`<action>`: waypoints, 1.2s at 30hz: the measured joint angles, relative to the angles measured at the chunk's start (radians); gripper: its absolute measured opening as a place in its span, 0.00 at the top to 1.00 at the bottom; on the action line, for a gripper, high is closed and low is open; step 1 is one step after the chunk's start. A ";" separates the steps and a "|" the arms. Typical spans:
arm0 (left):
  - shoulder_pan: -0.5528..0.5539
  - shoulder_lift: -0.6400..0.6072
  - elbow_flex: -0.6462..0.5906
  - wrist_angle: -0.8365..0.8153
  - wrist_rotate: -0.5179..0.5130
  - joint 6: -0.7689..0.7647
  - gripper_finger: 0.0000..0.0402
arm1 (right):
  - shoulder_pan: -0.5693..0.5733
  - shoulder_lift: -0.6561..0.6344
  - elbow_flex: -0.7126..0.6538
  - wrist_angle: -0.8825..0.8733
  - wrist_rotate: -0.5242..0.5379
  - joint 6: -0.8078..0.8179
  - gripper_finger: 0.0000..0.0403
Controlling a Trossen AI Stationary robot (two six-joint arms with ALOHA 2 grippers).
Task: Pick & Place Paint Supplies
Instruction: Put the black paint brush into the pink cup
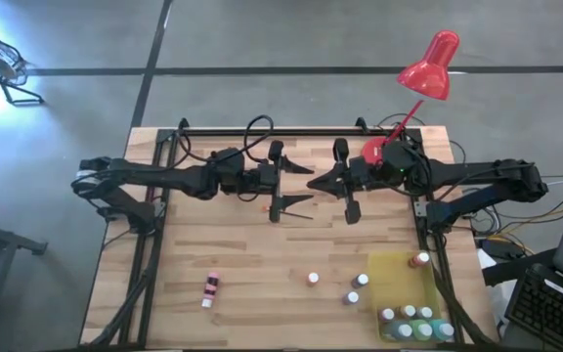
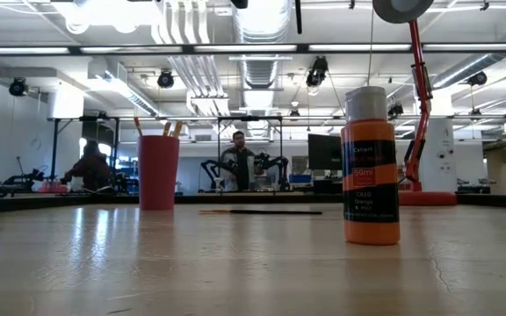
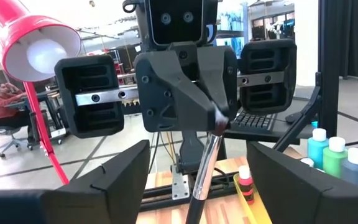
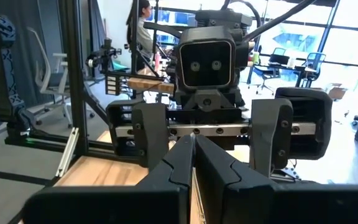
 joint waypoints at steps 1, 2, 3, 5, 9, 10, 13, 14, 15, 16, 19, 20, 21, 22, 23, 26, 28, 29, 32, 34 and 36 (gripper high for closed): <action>0.000 0.000 0.000 0.000 0.000 0.000 0.34 | 0.000 0.000 0.000 0.000 0.000 0.001 0.98; 0.000 0.000 0.000 0.000 -0.001 0.000 0.36 | 0.000 0.000 0.000 0.000 0.000 0.002 0.98; 0.000 0.000 0.000 0.000 -0.001 0.000 0.38 | 0.000 0.000 0.000 0.000 0.000 0.002 0.98; 0.000 0.000 0.000 0.000 -0.001 0.000 0.43 | 0.000 0.000 0.000 0.000 0.000 0.002 0.98; 0.000 -0.001 0.000 0.001 -0.001 0.000 0.53 | 0.000 0.000 0.000 0.000 0.000 0.003 0.98; 0.000 -0.001 0.000 0.001 -0.001 0.000 0.56 | 0.000 0.000 0.000 0.000 0.000 0.003 0.98; 0.000 -0.001 0.000 0.009 -0.001 0.000 0.61 | 0.000 0.000 0.000 -0.001 0.000 0.003 0.98; 0.000 -0.001 0.000 0.010 -0.001 0.000 0.63 | 0.000 0.000 0.000 -0.003 0.000 0.002 0.98; 0.000 -0.003 0.000 0.011 -0.001 0.000 0.65 | 0.000 0.000 0.000 -0.007 0.000 0.002 0.98; 0.000 -0.005 0.000 0.010 -0.001 0.000 0.66 | 0.000 0.000 0.000 -0.012 -0.001 0.003 0.98; 0.000 -0.011 0.000 0.008 -0.001 0.000 0.71 | 0.000 0.000 0.000 -0.018 0.000 0.003 0.98; 0.000 -0.011 0.000 0.008 -0.001 0.000 0.73 | 0.000 -0.001 0.000 -0.019 0.000 0.003 0.98; 0.000 -0.011 0.000 0.008 0.000 -0.001 0.75 | 0.000 -0.001 0.000 -0.019 0.000 0.003 0.98; 0.000 -0.011 -0.001 0.006 0.000 -0.003 0.76 | 0.000 -0.001 0.000 -0.019 0.000 0.003 0.98; 0.000 -0.011 -0.001 0.004 0.000 -0.005 0.79 | 0.000 -0.001 0.000 -0.019 0.000 0.003 0.98; 0.000 -0.011 -0.001 -0.009 0.001 -0.006 0.85 | 0.000 -0.001 0.000 -0.023 0.000 0.002 0.98; 0.000 -0.011 -0.001 -0.011 0.000 -0.007 0.90 | 0.000 -0.001 0.000 -0.024 0.000 0.003 0.98; 0.000 -0.011 -0.001 -0.012 0.000 -0.007 0.92 | -0.001 -0.001 0.000 -0.024 0.000 0.003 0.98; 0.000 -0.011 -0.001 -0.012 0.001 -0.008 0.97 | 0.000 -0.002 0.000 -0.023 0.000 0.003 0.98; 0.000 -0.011 -0.001 -0.014 0.001 -0.008 0.97 | 0.000 -0.002 0.000 -0.024 0.000 0.003 0.98; 0.000 -0.011 -0.001 -0.014 0.001 -0.009 0.97 | 0.000 -0.002 0.000 -0.023 0.000 0.003 0.98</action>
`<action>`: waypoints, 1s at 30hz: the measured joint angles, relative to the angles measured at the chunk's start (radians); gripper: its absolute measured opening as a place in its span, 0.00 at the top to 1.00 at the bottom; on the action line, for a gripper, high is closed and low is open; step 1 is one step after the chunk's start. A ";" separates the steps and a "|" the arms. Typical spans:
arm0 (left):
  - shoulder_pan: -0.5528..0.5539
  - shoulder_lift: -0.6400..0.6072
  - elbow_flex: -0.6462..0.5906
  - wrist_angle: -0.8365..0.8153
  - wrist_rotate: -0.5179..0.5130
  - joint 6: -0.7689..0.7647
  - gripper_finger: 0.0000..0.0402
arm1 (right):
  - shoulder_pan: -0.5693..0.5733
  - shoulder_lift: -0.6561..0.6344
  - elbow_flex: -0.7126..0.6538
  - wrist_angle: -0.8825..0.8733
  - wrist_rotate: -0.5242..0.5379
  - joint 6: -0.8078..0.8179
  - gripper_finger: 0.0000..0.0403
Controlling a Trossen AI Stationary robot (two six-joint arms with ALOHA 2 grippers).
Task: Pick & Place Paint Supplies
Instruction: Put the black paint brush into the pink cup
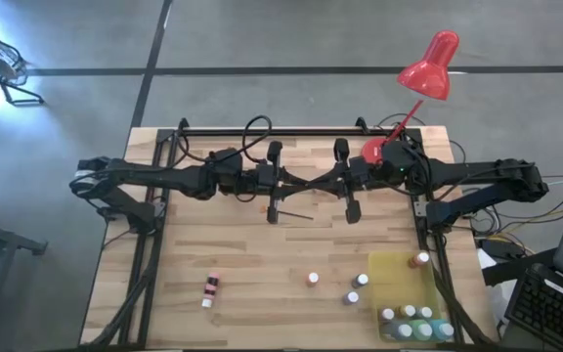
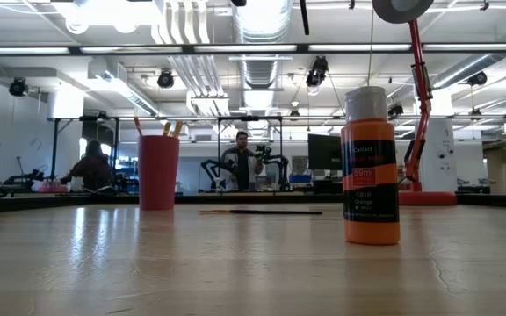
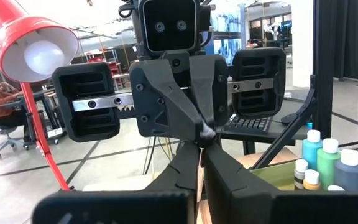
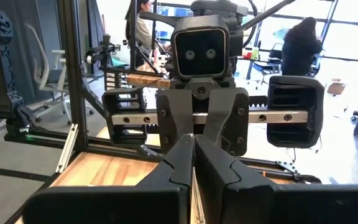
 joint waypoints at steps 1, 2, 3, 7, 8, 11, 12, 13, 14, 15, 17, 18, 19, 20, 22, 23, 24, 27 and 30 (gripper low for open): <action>0.000 0.000 0.000 0.000 0.000 0.000 0.98 | 0.000 0.000 0.000 0.000 0.000 0.000 0.98; 0.000 0.000 0.000 0.000 0.000 0.000 0.98 | 0.000 0.000 0.000 0.000 0.000 0.000 0.98; 0.000 0.000 0.000 0.000 0.000 -0.001 0.98 | 0.000 0.000 0.000 0.000 0.000 0.000 0.98; -0.001 0.000 0.000 0.000 0.001 -0.006 0.98 | 0.000 0.000 0.000 0.000 0.000 0.000 0.98; -0.001 0.000 0.000 0.000 0.001 -0.006 0.98 | 0.000 0.000 0.000 0.000 -0.001 0.000 0.98; -0.001 0.000 0.000 0.000 0.002 0.000 0.98 | 0.000 0.000 0.000 0.000 -0.004 0.006 0.98; -0.001 0.000 0.000 0.000 0.002 0.001 0.98 | 0.000 0.000 0.000 0.000 -0.007 0.014 0.98; -0.001 0.000 0.000 0.000 0.003 0.001 0.98 | 0.000 0.000 0.000 0.000 -0.010 0.025 0.98; -0.001 0.000 0.000 0.000 0.004 0.001 0.98 | 0.000 0.000 0.000 0.000 -0.011 0.037 0.98; -0.002 0.000 0.000 -0.001 0.005 0.001 0.98 | 0.000 0.000 0.001 0.000 -0.011 0.041 0.98; -0.002 0.000 0.000 0.000 0.005 0.001 0.98 | 0.000 -0.001 0.007 -0.004 -0.011 0.041 0.97; -0.002 0.000 0.000 0.000 0.007 0.001 0.98 | 0.000 -0.002 0.012 -0.007 -0.011 0.041 0.96; -0.003 0.000 0.000 -0.002 0.005 0.001 0.98 | 0.000 -0.003 0.020 -0.013 -0.012 0.040 0.94; -0.003 0.000 0.000 -0.004 0.005 0.001 0.98 | 0.000 -0.004 0.029 -0.024 -0.012 0.037 0.92; -0.003 0.001 0.000 -0.005 0.005 0.001 0.98 | 0.000 -0.013 0.050 -0.059 -0.013 0.026 0.87; -0.003 0.001 0.000 -0.004 0.005 0.001 0.98 | 0.000 -0.014 0.062 -0.079 -0.014 0.018 0.85; -0.003 0.000 0.000 -0.003 0.005 0.001 0.98 | 0.000 -0.018 0.075 -0.104 -0.014 0.015 0.81; -0.003 0.000 0.000 -0.005 0.005 0.001 0.98 | 0.000 -0.022 0.125 -0.229 -0.004 0.013 0.72; -0.003 -0.002 0.000 -0.015 0.002 0.000 0.98 | 0.000 -0.025 0.188 -0.378 -0.004 0.014 0.64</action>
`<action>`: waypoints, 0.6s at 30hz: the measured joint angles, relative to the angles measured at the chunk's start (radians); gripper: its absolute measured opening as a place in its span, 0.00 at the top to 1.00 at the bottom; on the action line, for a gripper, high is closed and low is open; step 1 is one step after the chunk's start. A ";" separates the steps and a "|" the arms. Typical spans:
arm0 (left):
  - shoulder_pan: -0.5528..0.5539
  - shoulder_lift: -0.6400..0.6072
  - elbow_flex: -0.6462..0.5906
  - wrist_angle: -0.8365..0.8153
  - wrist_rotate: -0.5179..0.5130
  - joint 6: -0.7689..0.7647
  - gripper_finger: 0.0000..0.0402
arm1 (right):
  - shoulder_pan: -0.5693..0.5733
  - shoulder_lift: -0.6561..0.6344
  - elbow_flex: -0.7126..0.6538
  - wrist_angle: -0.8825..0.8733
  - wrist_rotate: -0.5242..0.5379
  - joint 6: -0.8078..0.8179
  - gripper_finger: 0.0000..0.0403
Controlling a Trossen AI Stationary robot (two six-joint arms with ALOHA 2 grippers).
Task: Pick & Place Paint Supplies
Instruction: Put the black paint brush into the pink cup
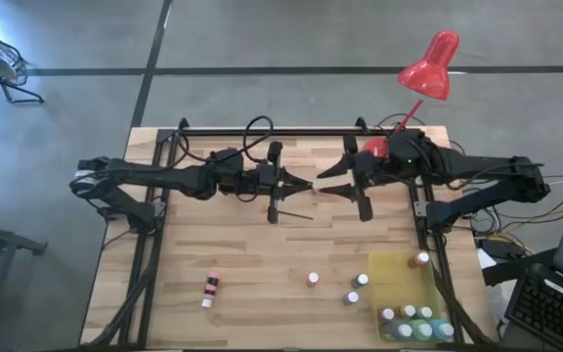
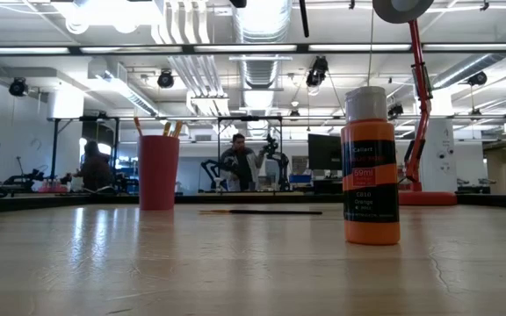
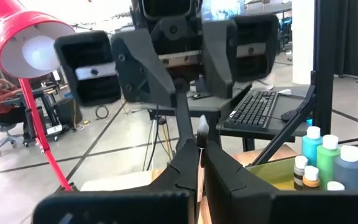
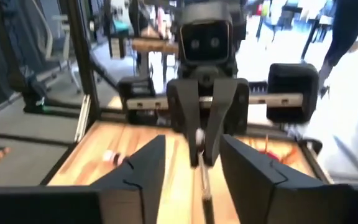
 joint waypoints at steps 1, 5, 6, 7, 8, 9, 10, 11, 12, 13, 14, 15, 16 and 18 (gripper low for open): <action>0.000 -0.002 0.000 -0.006 -0.007 -0.001 0.98 | 0.000 0.000 0.022 -0.046 0.000 0.007 0.62; 0.000 -0.026 0.000 -0.070 -0.058 -0.025 0.98 | 0.000 -0.001 0.109 -0.238 0.002 0.059 0.55; 0.000 -0.041 0.000 -0.102 -0.075 -0.027 0.98 | 0.000 -0.001 0.130 -0.282 0.004 0.079 0.54; 0.000 -0.055 0.000 -0.132 -0.095 -0.029 0.98 | 0.000 -0.001 0.150 -0.326 0.009 0.102 0.53; -0.001 -0.073 0.000 -0.156 -0.114 -0.031 0.98 | 0.000 -0.001 0.170 -0.373 0.021 0.125 0.52; -0.002 -0.092 0.000 -0.189 -0.134 -0.033 0.98 | 0.000 -0.002 0.187 -0.422 0.033 0.143 0.52; -0.003 -0.113 0.000 -0.223 -0.152 -0.035 0.98 | 0.000 -0.002 0.200 -0.467 0.046 0.158 0.52; -0.005 -0.135 0.000 -0.259 -0.172 -0.035 0.98 | 0.002 -0.002 0.211 -0.505 0.064 0.172 0.52; -0.007 -0.156 0.000 -0.293 -0.192 -0.036 0.98 | 0.005 -0.002 0.219 -0.536 0.086 0.185 0.52; -0.011 -0.183 0.000 -0.331 -0.218 -0.036 0.98 | 0.007 -0.002 0.222 -0.563 0.105 0.198 0.52; -0.017 -0.207 0.000 -0.375 -0.250 -0.036 0.98 | 0.012 -0.002 0.224 -0.588 0.122 0.206 0.53; -0.023 -0.230 0.000 -0.409 -0.290 -0.036 0.98 | 0.018 -0.003 0.224 -0.604 0.132 0.211 0.54; -0.031 -0.253 0.000 -0.444 -0.339 -0.035 0.98 | 0.024 -0.005 0.219 -0.611 0.136 0.215 0.54; -0.051 -0.296 0.000 -0.516 -0.456 -0.030 0.98 | 0.038 -0.014 0.197 -0.618 0.135 0.215 0.57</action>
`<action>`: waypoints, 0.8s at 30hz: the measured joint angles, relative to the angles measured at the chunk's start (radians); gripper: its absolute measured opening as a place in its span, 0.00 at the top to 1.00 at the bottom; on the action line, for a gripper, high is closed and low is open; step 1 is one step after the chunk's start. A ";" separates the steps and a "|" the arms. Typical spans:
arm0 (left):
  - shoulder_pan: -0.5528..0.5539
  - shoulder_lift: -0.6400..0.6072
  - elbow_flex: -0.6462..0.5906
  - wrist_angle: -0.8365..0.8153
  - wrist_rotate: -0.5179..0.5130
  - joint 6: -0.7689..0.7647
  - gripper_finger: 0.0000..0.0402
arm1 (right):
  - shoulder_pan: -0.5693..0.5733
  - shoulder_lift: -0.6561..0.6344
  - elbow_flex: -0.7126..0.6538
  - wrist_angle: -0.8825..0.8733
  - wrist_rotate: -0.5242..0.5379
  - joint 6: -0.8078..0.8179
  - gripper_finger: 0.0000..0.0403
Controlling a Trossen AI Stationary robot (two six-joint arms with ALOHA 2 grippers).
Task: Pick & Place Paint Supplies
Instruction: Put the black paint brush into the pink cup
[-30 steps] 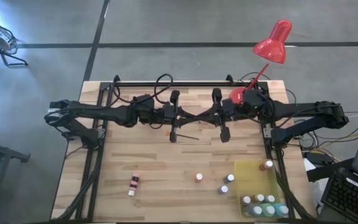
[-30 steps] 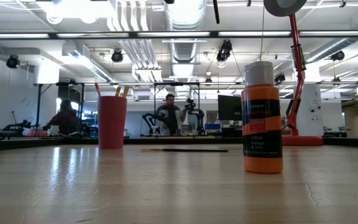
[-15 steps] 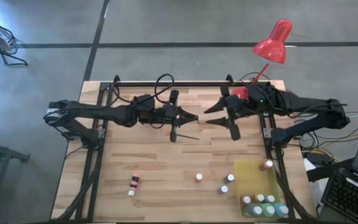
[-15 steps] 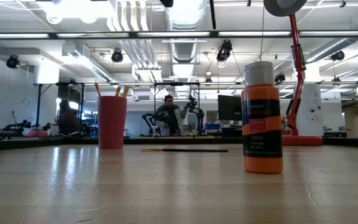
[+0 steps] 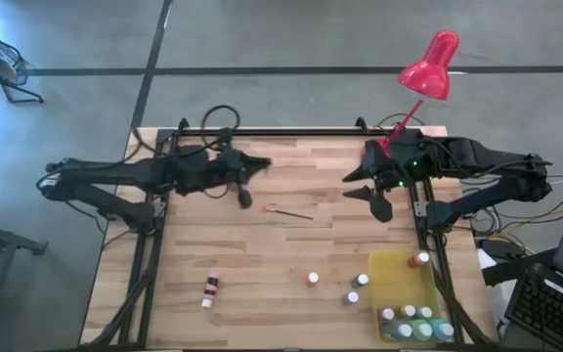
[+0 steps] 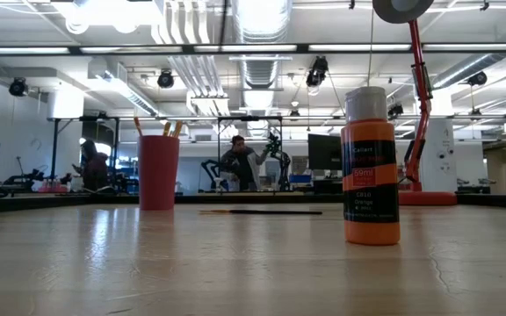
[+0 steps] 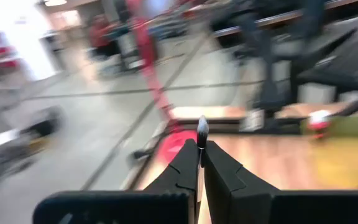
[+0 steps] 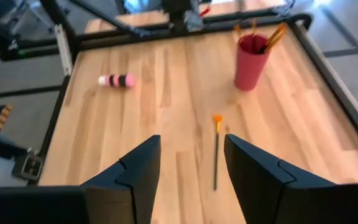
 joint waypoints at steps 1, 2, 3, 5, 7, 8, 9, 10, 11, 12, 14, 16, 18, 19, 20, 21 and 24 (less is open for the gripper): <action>-0.010 -0.018 0.000 -0.031 -0.060 0.005 0.98 | 0.009 -0.005 -0.013 0.000 0.000 0.002 0.58; -0.021 -0.036 0.000 -0.059 -0.115 0.009 0.98 | 0.017 -0.010 -0.027 0.001 0.000 0.007 0.59; -0.030 -0.053 0.000 -0.089 -0.163 0.012 0.98 | 0.025 -0.016 -0.043 0.001 0.000 0.013 0.60; -0.042 -0.087 -0.012 -0.115 -0.243 0.013 0.98 | 0.041 -0.033 -0.080 0.004 0.000 0.029 0.62; -0.047 -0.126 -0.046 -0.116 -0.299 0.013 0.98 | 0.054 -0.059 -0.125 0.017 0.002 0.045 0.64; -0.047 -0.146 -0.070 -0.112 -0.317 0.012 0.98 | 0.061 -0.073 -0.151 0.034 0.007 0.052 0.65; -0.046 -0.167 -0.097 -0.105 -0.331 0.008 0.98 | 0.068 -0.089 -0.179 0.058 0.016 0.058 0.67; -0.045 -0.190 -0.132 -0.089 -0.346 0.004 0.98 | 0.074 -0.107 -0.208 0.083 0.029 0.062 0.68; -0.045 -0.213 -0.171 -0.059 -0.356 0.004 0.98 | 0.079 -0.125 -0.239 0.110 0.039 0.065 0.69; -0.044 -0.235 -0.214 -0.012 -0.363 0.003 0.98 | 0.083 -0.143 -0.267 0.141 0.049 0.069 0.70; -0.045 -0.280 -0.304 0.097 -0.365 0.003 0.98 | 0.084 -0.184 -0.322 0.211 0.052 0.077 0.72; -0.045 -0.320 -0.392 0.211 -0.366 0.005 0.98 | 0.084 -0.222 -0.372 0.270 0.052 0.093 0.74; -0.044 -0.349 -0.473 0.334 -0.379 0.027 0.98 | 0.084 -0.255 -0.414 0.320 0.052 0.098 0.76; -0.044 -0.358 -0.509 0.389 -0.402 0.043 0.98 | 0.084 -0.269 -0.430 0.336 0.052 0.099 0.77; -0.044 -0.365 -0.542 0.431 -0.432 0.058 0.98 | 0.084 -0.283 -0.445 0.350 0.052 0.100 0.78; -0.044 -0.370 -0.573 0.465 -0.461 0.060 0.98 | 0.084 -0.296 -0.459 0.368 0.052 0.101 0.79; -0.039 -0.371 -0.654 0.554 -0.489 0.060 0.98 | 0.084 -0.327 -0.486 0.402 0.052 0.101 0.81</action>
